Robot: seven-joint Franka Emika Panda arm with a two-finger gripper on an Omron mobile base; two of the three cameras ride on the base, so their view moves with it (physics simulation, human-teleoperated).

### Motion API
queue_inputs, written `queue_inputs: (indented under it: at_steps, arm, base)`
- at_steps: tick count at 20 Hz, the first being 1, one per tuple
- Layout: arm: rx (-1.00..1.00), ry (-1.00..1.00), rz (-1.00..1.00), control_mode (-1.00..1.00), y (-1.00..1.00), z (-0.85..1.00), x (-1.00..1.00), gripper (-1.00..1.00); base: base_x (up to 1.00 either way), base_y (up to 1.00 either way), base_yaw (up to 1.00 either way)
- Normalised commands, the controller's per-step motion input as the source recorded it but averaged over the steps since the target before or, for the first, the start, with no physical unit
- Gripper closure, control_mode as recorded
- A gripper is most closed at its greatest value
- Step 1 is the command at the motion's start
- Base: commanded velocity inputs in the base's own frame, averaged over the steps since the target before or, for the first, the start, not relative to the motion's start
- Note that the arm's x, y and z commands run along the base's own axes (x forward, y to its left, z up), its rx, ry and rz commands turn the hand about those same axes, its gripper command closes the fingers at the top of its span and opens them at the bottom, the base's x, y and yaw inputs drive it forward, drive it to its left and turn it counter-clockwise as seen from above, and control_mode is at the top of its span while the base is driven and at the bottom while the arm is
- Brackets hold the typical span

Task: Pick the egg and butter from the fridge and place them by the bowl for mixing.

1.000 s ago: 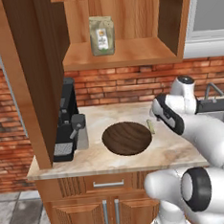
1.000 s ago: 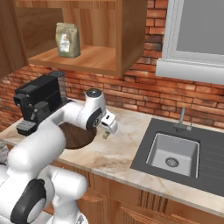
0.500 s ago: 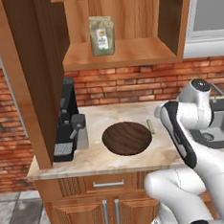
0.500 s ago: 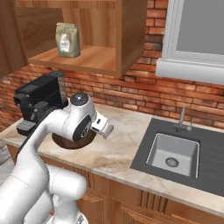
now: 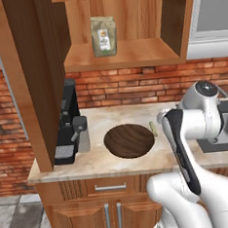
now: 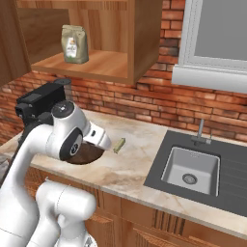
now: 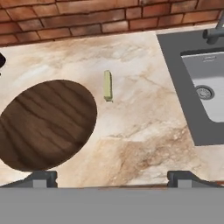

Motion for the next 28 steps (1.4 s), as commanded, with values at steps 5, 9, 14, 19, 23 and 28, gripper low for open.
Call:
queue_inputs:
  at_steps: [5, 9, 14, 19, 23, 28]
  arm:
    - [-0.1, 0.01, 0.04, -1.0, 0.18, 0.35, -0.39, -1.0]
    - [-0.04, 0.0, 0.01, 1.0, 0.05, 0.1, -0.13, -1.0]
    - [0.0, 0.0, 0.0, 1.0, 0.0, 0.0, 0.0, -1.0]
    - [0.0, 0.0, 0.0, 1.0, 0.0, 0.0, 0.0, -1.0]
    - [0.0, 0.0, 0.0, 1.0, 0.0, 0.0, 0.0, -1.0]
    - [0.0, 0.0, 0.0, 1.0, 0.0, 0.0, 0.0, -1.0]
  base:
    - [0.0, 0.0, 0.0]
    - [0.0, 0.0, 0.0]
    - [-0.12, 0.0, 0.0]
    - [-0.28, 0.04, -0.54]
    - [0.0, 0.06, -0.96]
    - [0.0, 0.04, -0.99]
